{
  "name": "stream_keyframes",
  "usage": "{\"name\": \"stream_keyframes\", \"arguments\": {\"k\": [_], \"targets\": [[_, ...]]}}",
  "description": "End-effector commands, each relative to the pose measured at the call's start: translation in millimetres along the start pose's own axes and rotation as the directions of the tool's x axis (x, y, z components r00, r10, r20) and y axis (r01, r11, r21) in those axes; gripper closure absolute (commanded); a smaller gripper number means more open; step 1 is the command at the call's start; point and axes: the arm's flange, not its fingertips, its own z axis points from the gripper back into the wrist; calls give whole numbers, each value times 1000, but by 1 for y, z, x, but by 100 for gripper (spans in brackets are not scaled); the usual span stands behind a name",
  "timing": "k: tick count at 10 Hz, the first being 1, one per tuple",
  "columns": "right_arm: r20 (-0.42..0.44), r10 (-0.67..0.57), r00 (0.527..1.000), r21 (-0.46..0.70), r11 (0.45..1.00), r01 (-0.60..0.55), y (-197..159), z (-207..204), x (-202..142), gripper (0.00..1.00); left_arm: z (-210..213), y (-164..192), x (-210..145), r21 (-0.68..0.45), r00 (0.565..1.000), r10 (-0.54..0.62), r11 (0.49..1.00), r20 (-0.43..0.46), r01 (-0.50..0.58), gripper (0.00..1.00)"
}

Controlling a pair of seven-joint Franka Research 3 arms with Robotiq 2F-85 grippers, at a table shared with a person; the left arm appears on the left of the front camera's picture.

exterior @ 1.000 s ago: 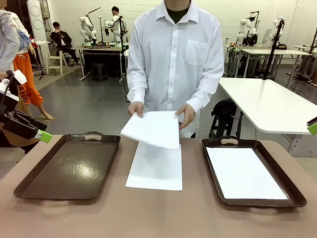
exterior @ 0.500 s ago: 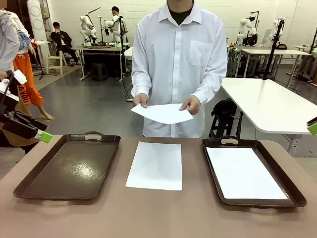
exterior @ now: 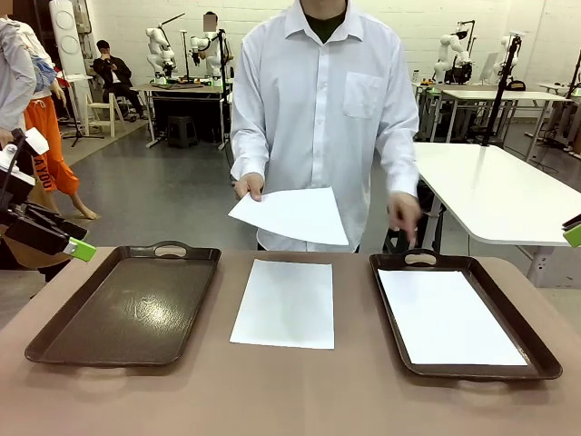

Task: Sort the A4 documents.
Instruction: Receive the A4 Paper.

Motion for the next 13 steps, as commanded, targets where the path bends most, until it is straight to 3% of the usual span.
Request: {"name": "stream_keyframes", "arguments": {"k": [1, 13], "targets": [[-3, 3, 1000, 7, 1000, -3, 0, -3, 1, 0, 0, 2, -1, -8, 1000, -14, 1000, 18, 14, 0], [14, -22, 1000, 28, 999, 22, -2, -6, 3, 0, 0, 2, -1, -8, 1000, -14, 1000, 18, 14, 0]]}}
